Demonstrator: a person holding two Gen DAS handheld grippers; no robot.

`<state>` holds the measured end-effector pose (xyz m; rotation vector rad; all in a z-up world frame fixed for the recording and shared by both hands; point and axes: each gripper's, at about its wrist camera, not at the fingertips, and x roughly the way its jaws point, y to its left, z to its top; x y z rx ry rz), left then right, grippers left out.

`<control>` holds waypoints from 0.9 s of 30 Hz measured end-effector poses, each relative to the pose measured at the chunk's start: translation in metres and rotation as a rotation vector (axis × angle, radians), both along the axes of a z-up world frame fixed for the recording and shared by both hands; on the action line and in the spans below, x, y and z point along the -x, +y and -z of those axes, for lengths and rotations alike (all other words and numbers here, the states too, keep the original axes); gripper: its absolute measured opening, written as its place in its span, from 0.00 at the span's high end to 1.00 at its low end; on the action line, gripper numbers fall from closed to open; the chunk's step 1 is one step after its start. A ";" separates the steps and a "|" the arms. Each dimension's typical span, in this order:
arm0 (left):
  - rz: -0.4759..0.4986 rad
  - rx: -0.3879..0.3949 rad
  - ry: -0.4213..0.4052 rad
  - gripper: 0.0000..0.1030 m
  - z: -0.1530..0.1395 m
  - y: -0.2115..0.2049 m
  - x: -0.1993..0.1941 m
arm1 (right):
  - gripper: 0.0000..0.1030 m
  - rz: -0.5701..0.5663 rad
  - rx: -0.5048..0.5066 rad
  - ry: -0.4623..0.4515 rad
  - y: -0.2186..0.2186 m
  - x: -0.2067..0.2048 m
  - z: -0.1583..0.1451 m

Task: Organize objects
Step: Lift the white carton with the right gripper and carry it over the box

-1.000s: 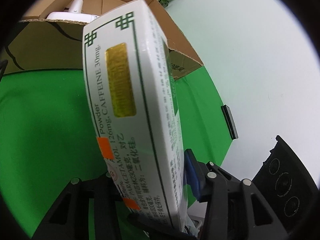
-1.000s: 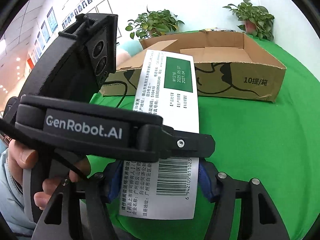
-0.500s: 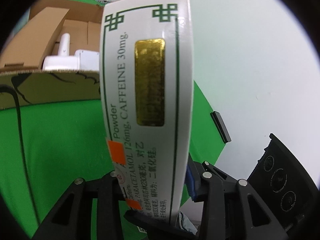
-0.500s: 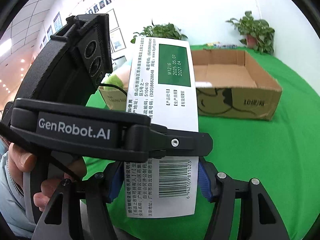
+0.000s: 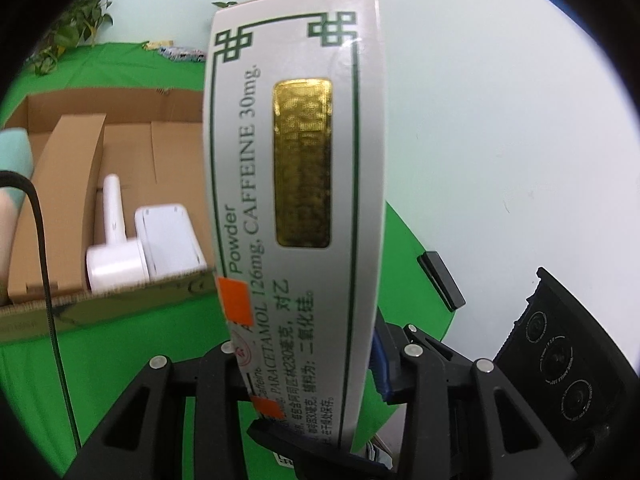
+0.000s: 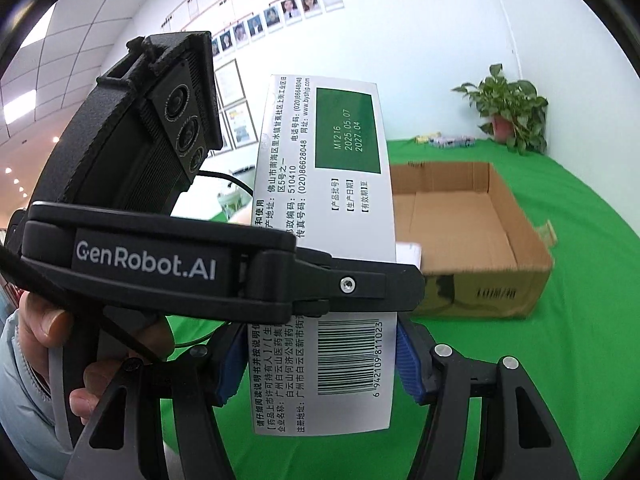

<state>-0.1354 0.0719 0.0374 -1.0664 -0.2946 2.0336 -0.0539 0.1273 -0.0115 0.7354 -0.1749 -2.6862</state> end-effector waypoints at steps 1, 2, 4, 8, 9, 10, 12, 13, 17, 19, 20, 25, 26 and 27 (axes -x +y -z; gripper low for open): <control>-0.002 0.002 0.009 0.63 -0.008 0.002 0.007 | 0.42 -0.002 0.004 0.008 0.003 0.006 -0.005; -0.002 0.004 0.018 0.63 -0.013 0.003 0.011 | 0.42 -0.003 0.005 0.018 0.005 0.013 -0.011; 0.003 0.006 0.038 0.63 -0.027 0.005 0.023 | 0.42 -0.001 0.007 0.035 0.009 0.021 -0.023; 0.012 0.004 0.074 0.63 -0.050 0.010 0.044 | 0.42 0.005 -0.003 0.074 0.017 0.041 -0.052; 0.014 0.003 0.080 0.63 -0.054 0.011 0.049 | 0.42 0.006 -0.005 0.079 0.019 0.047 -0.059; 0.015 0.003 0.084 0.63 -0.059 0.011 0.056 | 0.42 0.007 -0.008 0.085 0.020 0.053 -0.065; 0.015 0.004 0.079 0.63 -0.062 0.012 0.068 | 0.42 0.001 -0.016 0.082 0.023 0.067 -0.074; 0.012 0.003 0.072 0.63 -0.063 0.011 0.076 | 0.42 -0.003 -0.019 0.077 0.026 0.078 -0.078; -0.006 0.003 0.028 0.64 -0.056 0.010 0.105 | 0.42 -0.031 -0.027 0.022 0.027 0.106 -0.088; -0.014 -0.002 0.001 0.64 -0.049 0.010 0.119 | 0.42 -0.042 -0.024 -0.010 0.028 0.119 -0.089; -0.017 -0.003 -0.016 0.64 -0.044 0.010 0.127 | 0.42 -0.045 -0.024 -0.029 0.030 0.129 -0.087; -0.034 0.014 -0.105 0.64 -0.016 0.014 0.159 | 0.42 -0.059 0.003 -0.123 0.039 0.166 -0.068; -0.037 0.018 -0.123 0.64 -0.010 0.015 0.165 | 0.42 -0.061 0.009 -0.144 0.041 0.173 -0.062; -0.038 0.023 -0.138 0.64 -0.004 0.016 0.170 | 0.42 -0.063 0.015 -0.159 0.044 0.181 -0.056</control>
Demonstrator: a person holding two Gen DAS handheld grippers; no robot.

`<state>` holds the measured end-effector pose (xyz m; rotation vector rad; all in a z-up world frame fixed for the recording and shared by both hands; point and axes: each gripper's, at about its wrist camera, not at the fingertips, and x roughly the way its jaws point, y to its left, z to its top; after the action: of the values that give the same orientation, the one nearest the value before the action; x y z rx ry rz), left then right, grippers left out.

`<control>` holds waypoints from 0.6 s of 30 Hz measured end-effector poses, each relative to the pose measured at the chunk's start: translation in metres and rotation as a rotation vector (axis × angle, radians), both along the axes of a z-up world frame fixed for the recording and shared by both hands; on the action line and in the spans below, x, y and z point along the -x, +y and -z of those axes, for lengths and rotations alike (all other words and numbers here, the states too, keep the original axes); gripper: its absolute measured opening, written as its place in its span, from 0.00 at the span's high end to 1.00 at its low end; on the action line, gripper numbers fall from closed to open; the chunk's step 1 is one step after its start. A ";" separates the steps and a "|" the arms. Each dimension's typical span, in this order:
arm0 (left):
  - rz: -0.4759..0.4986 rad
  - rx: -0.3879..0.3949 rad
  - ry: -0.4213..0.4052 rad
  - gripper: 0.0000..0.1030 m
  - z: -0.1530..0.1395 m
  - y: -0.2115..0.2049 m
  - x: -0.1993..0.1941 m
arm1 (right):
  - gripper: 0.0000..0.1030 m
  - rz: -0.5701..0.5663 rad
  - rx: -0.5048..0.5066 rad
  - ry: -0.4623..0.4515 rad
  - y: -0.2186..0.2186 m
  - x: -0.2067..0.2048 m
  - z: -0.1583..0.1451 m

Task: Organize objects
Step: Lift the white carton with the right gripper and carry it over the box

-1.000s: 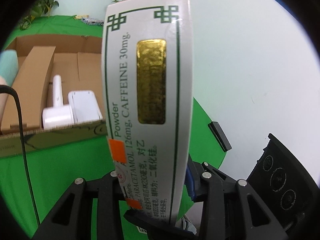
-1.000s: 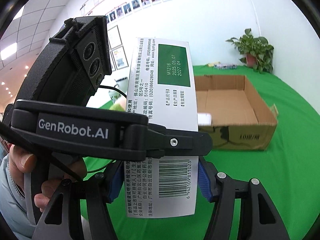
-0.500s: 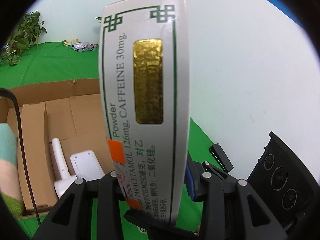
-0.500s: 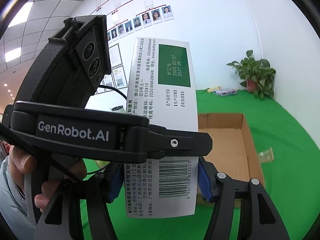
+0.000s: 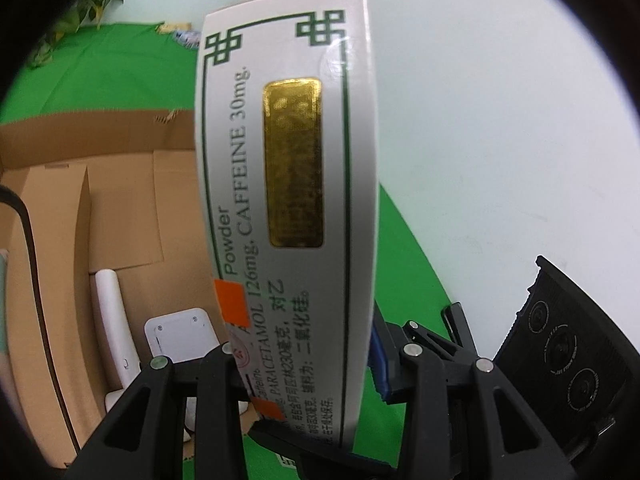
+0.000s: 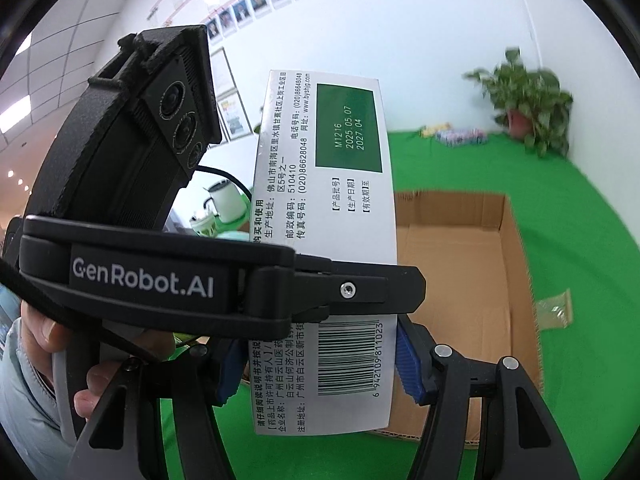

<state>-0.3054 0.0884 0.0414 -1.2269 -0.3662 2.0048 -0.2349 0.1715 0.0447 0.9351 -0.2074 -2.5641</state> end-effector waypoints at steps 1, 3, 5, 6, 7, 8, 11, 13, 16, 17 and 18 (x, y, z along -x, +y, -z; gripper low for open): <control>-0.002 0.006 -0.023 0.64 0.008 0.001 0.006 | 0.42 -0.001 0.009 -0.023 0.002 0.006 0.007; -0.006 0.015 -0.058 0.64 0.021 0.003 0.016 | 0.42 -0.003 0.021 -0.060 0.006 0.016 0.019; -0.010 0.025 -0.089 0.64 0.032 -0.002 0.019 | 0.42 -0.009 0.032 -0.102 0.010 0.027 0.032; -0.012 0.027 -0.099 0.64 0.037 0.001 0.021 | 0.42 -0.013 0.036 -0.117 0.009 0.027 0.038; -0.013 0.027 -0.111 0.63 0.043 0.001 0.024 | 0.42 -0.016 0.038 -0.131 0.010 0.031 0.042; -0.014 0.027 -0.120 0.64 0.047 0.001 0.027 | 0.42 -0.019 0.038 -0.143 0.009 0.033 0.047; -0.016 0.043 -0.148 0.63 0.059 0.003 0.036 | 0.42 -0.021 0.049 -0.180 0.012 0.044 0.058; -0.013 0.057 -0.166 0.63 0.068 0.005 0.040 | 0.42 -0.021 0.065 -0.209 0.015 0.049 0.065; -0.004 0.064 -0.192 0.63 0.079 0.006 0.047 | 0.42 -0.016 0.075 -0.243 0.017 0.055 0.075; -0.003 0.065 -0.199 0.63 0.082 0.007 0.048 | 0.42 -0.013 0.076 -0.254 0.018 0.058 0.078; -0.001 0.065 -0.204 0.63 0.084 0.007 0.050 | 0.42 -0.010 0.077 -0.263 0.019 0.060 0.081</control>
<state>-0.3554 0.0954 -0.0425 -1.4776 -0.4024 1.9103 -0.2951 0.1905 -0.0359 1.2377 -0.3713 -2.3994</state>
